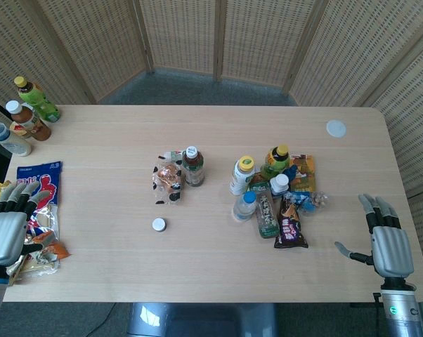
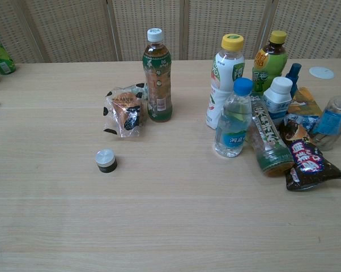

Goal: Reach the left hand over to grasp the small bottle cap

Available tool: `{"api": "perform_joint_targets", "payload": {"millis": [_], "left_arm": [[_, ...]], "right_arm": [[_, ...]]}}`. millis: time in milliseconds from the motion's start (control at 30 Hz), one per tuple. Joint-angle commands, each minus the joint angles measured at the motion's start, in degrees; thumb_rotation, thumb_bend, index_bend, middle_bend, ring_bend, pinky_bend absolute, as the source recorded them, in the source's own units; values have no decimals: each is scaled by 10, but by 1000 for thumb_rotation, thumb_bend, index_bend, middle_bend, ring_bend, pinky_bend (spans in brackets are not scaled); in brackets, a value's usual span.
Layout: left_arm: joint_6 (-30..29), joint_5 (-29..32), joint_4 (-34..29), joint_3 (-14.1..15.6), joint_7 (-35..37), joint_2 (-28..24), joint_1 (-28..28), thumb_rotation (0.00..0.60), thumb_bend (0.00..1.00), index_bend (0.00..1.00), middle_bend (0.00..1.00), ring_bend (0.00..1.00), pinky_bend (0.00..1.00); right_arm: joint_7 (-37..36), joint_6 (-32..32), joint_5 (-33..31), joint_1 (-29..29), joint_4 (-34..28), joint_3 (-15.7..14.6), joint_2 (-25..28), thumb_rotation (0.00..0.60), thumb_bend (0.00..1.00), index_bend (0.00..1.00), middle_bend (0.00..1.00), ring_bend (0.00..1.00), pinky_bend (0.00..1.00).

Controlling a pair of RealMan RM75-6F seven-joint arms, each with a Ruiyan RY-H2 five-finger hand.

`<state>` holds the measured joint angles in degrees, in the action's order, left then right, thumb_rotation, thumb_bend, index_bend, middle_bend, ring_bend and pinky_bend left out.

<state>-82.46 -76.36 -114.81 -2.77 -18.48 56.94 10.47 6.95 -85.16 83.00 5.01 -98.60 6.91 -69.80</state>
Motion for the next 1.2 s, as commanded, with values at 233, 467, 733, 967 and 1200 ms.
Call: {"api": "perform_joint_targets", "payload": {"millis": [233, 467, 733, 967, 1200], "left_arm": [[26, 2, 5, -2, -5, 4, 12, 600, 223, 215, 0, 0, 0], [86, 14, 35, -19, -22, 27, 58, 600, 212, 250, 0, 0, 0], [192, 56, 81, -34, -77, 87, 140, 600, 306, 217, 18, 0, 0], [252, 94, 161, -51, -86, 192, 203, 600, 280, 237, 20, 0, 0], [295, 120, 213, -48, -106, 256, 249, 600, 269, 270, 9, 0, 0]], "right_arm": [[0, -3, 5, 0, -4, -3, 1, 467, 149, 0, 0, 0, 0], [1, -22, 9, -12, -7, -8, 4, 506, 148, 0, 0, 0, 0], [-1, -39, 15, -23, -16, -12, 14, 524, 149, 0, 0, 0, 0], [-5, -59, 14, -40, -20, -17, 23, 522, 149, 0, 0, 0, 0], [-12, -76, 11, -54, -23, -15, 38, 524, 149, 0, 0, 0, 0]]}}
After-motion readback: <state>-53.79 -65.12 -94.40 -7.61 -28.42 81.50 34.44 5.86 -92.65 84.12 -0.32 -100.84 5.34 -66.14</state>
